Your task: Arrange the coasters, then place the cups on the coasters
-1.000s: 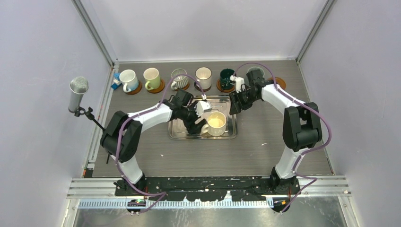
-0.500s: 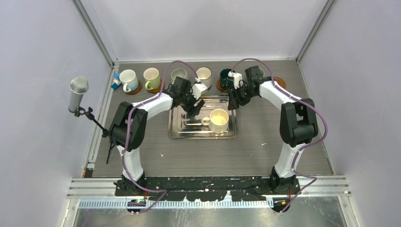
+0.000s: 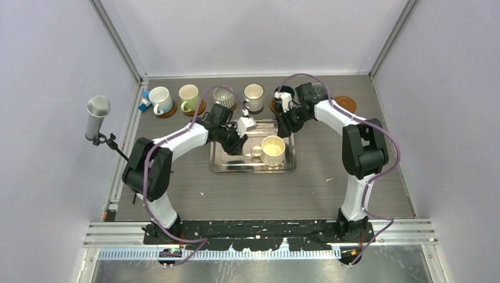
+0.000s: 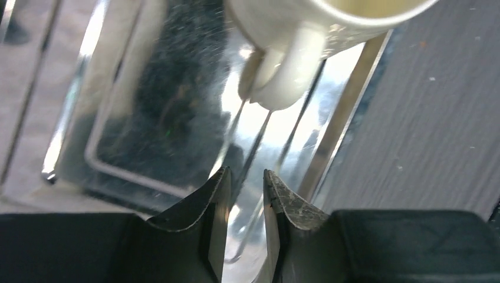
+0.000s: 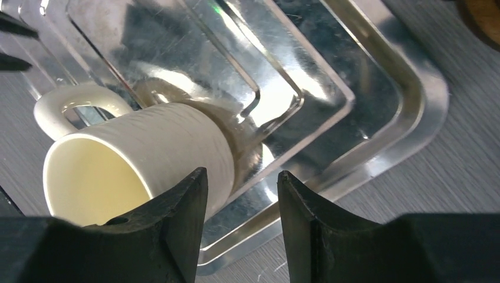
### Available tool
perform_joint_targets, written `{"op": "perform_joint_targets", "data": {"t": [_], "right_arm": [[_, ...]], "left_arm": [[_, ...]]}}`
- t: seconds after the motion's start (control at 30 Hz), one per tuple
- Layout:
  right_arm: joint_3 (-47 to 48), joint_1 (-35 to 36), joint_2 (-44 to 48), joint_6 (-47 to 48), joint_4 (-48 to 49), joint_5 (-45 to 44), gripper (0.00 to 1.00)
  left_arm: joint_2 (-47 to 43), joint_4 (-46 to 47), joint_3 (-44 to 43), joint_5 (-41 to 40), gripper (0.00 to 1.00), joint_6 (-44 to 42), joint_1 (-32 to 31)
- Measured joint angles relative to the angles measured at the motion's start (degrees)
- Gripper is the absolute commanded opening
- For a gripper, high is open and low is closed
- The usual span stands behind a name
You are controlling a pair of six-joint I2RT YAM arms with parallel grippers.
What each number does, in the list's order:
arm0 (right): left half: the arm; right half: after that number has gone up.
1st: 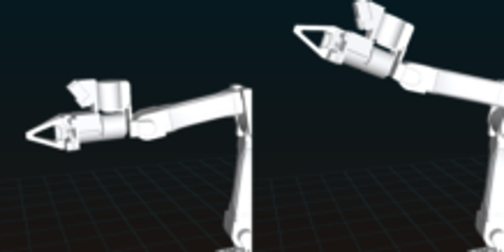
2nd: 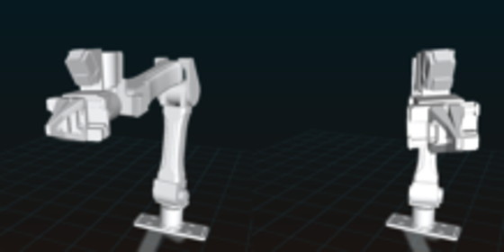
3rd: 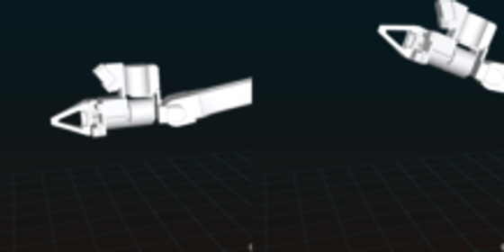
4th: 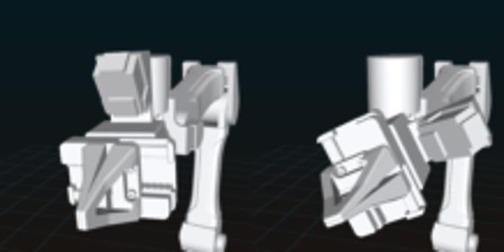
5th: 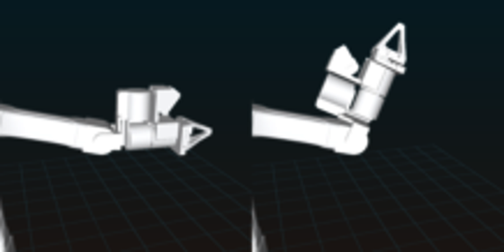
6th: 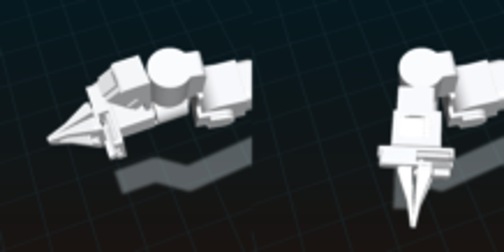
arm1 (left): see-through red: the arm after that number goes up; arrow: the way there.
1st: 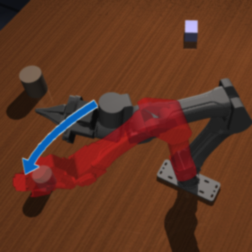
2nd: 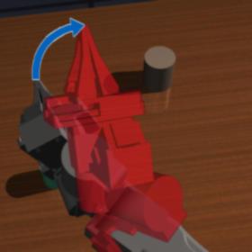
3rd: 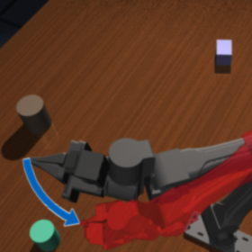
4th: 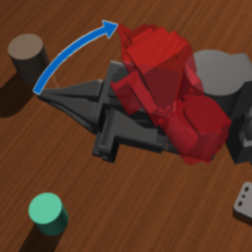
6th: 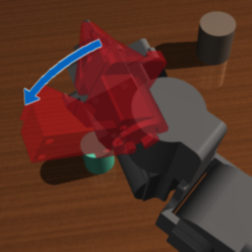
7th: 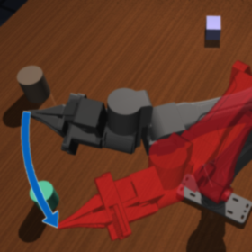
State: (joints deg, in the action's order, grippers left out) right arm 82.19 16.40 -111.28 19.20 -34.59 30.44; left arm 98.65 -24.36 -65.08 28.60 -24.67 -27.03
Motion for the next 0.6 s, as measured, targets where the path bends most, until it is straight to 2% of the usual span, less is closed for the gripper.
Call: {"op": "perform_joint_targets", "data": {"t": [0.2, 0.6], "right_arm": [[0.0, 1.2, 0.0, 1.09, -1.07, 0.39, 0.51], [-2.82, 1.73, 0.07, 1.2, -1.46, 0.24, 0.5]], "left_arm": [[4.17, -0.87, -3.02, 1.92, 0.21, 2.86, -2.23], [9.79, 3.17, -9.49, 2.97, 0.18, 11.23, -1.4]]}}
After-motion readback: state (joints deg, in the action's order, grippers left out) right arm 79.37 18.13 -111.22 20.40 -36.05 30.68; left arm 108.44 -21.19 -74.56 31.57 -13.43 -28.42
